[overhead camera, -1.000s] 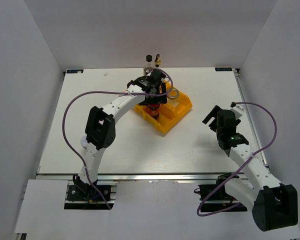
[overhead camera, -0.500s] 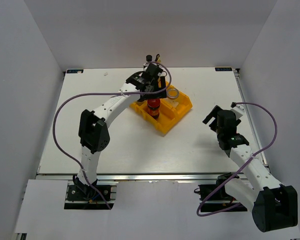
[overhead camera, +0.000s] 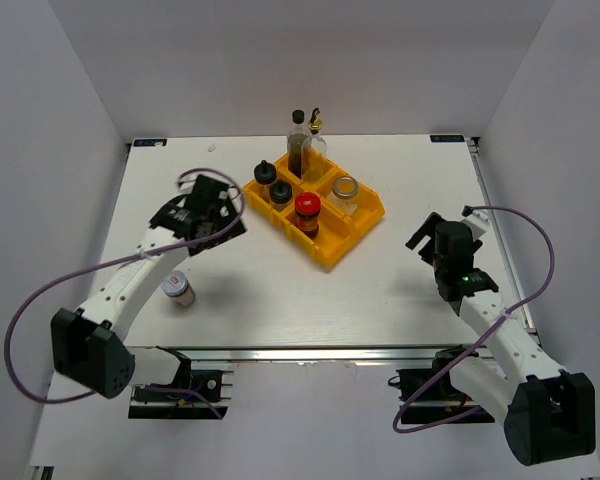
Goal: Organize the condiment bottles
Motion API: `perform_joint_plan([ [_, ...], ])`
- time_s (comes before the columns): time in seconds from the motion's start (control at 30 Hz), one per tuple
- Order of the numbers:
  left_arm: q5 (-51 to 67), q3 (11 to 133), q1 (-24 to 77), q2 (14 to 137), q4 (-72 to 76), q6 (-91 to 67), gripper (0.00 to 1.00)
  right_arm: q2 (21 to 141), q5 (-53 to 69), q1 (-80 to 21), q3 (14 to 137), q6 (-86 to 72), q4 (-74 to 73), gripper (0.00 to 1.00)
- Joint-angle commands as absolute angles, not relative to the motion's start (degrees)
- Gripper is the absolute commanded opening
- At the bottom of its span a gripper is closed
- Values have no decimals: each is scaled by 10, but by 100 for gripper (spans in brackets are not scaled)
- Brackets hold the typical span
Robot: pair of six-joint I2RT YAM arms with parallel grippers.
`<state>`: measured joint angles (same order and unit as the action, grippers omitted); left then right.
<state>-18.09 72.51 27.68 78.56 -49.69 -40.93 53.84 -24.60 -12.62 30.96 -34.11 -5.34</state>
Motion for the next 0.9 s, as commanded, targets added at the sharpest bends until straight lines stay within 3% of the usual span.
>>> perform_joint_plan([
  [0.0,-211,629,213,682,-544,-470,98,543,-242,-121,309,-337,-27,89],
  [0.2,-206,535,156,587,-579,-478,98,558,-229,-120,310,-337,-22,89],
  [0.5,-193,481,27,594,-549,-474,98,562,-236,-120,314,-337,-31,89],
  [0.87,-179,454,1,656,-497,-462,98,571,-239,-120,316,-336,-30,89],
])
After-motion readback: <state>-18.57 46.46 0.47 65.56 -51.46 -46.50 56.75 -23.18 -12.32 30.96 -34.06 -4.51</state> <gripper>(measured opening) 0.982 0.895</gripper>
